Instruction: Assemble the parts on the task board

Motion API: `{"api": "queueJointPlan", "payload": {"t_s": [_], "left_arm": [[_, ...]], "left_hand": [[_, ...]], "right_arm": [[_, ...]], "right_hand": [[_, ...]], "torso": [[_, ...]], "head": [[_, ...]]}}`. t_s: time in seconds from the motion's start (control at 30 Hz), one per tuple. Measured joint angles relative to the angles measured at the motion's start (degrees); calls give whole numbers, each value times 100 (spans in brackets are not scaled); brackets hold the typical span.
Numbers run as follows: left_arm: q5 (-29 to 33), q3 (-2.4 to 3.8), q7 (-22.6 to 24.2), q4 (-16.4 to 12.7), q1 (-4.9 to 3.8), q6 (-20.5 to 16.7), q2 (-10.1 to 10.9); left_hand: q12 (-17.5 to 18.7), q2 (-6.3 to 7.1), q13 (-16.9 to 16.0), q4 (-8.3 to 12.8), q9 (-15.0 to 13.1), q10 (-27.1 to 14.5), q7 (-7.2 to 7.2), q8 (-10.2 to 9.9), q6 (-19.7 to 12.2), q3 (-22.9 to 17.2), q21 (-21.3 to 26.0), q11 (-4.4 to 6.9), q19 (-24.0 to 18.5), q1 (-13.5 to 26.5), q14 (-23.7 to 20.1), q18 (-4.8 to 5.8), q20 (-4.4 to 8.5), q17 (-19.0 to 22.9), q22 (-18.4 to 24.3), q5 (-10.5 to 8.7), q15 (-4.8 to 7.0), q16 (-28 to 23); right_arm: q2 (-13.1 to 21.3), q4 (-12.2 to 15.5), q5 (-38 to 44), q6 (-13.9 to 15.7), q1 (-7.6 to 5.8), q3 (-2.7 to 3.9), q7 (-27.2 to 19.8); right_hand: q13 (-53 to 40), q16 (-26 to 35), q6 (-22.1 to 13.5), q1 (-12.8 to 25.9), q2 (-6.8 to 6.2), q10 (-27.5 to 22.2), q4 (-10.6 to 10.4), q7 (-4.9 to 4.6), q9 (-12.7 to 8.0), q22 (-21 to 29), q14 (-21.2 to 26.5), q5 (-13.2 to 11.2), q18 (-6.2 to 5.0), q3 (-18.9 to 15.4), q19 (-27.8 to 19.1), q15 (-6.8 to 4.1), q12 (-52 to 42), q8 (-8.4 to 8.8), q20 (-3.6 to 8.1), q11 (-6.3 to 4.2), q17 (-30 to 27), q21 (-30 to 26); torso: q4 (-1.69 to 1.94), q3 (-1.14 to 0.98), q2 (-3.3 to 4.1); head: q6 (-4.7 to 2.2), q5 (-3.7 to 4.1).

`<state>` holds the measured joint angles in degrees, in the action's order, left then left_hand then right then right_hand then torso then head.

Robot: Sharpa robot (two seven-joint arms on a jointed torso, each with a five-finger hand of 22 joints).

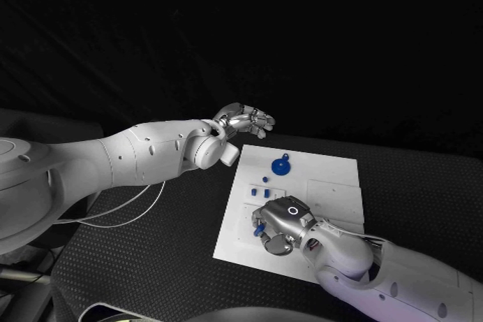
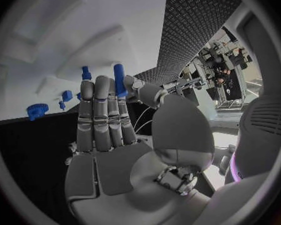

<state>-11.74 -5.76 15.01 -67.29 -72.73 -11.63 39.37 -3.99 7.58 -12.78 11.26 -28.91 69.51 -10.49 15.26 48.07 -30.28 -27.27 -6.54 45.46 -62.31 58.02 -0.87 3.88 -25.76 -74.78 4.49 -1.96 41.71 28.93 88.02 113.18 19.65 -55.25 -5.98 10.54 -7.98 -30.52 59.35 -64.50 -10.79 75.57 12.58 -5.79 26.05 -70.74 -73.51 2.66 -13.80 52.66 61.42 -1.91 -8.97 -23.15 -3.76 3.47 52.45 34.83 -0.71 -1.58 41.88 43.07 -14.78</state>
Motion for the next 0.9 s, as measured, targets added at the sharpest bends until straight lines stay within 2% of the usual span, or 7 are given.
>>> {"api": "queueJointPlan", "payload": {"t_s": [0.9], "left_arm": [[1, 0, -10, -3, 0, 10, 4]], "left_hand": [[0, 0, 0, 0, 0, 0, -2, 0, 2, 0, 0, 0, 0, 0, 0, 0, 0, -10, -10, 0, 0, 0]], "right_arm": [[-53, -61, 81, -150, -6, -1, 31]], "right_hand": [[-6, 0, -8, 0, 0, -2, 0, -6, 8, 2, -8, 0, 4, 32, -1, 10, 34, 15, -3, 0, 13, -1]], "torso": [[-2, -2, -1]], "head": [[41, -19]]}}
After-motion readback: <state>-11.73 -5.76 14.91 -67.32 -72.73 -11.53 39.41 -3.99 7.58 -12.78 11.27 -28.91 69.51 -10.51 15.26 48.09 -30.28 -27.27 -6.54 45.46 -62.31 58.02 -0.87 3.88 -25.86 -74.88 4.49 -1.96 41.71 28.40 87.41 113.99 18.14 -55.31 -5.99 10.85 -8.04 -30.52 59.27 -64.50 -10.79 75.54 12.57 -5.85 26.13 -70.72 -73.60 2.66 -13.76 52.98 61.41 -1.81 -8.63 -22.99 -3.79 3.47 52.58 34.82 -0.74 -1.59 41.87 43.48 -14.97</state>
